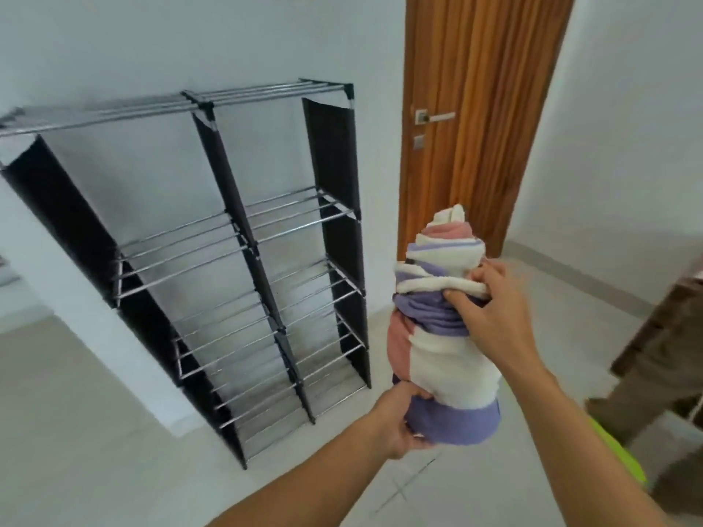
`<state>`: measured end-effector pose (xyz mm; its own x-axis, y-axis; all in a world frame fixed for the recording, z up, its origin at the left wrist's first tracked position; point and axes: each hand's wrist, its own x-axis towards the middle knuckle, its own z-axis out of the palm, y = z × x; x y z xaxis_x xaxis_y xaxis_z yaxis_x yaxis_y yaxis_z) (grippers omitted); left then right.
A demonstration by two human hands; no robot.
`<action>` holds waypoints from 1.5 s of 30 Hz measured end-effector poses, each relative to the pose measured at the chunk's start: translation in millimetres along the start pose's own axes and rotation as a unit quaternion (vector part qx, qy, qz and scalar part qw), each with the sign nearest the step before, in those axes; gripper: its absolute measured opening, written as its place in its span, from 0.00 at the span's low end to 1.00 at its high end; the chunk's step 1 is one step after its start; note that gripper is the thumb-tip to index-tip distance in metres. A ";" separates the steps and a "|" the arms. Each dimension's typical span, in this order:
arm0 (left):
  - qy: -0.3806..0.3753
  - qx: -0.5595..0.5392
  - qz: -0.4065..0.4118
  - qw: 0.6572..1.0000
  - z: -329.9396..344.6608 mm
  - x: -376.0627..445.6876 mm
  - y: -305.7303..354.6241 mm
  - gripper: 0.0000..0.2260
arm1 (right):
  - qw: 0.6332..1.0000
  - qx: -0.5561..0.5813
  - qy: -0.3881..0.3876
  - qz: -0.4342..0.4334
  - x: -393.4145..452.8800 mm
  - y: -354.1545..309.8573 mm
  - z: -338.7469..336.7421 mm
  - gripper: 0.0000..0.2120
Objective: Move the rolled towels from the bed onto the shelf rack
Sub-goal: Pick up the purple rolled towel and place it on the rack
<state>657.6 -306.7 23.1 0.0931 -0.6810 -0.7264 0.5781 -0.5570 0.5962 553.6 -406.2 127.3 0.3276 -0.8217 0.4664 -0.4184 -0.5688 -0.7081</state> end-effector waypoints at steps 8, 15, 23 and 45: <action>0.093 -0.109 0.071 0.987 -27.5 28.6 92.5 0.02 | 0.988 0.029 -0.104 -0.114 118.7 -21.2 92.5 0.12; 0.118 -0.173 0.143 0.967 -75.4 62.1 196.6 0.04 | 0.975 0.030 -0.142 -0.170 223.0 -55.3 178.4 0.18; 0.093 -0.208 0.181 0.957 -132.4 82.6 330.0 0.09 | 0.978 0.032 -0.150 -0.144 360.1 -99.2 273.3 0.19; 0.042 -0.073 0.107 0.991 -158.9 133.0 385.1 0.33 | 0.940 -0.072 -0.288 0.168 405.2 -47.3 378.9 0.46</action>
<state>1021.4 -536.2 101.8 0.2893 -0.7302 -0.6190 0.6488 -0.3259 0.6877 1027.1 -698.3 148.9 0.5435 -0.8232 -0.1640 -0.6769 -0.3143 -0.6656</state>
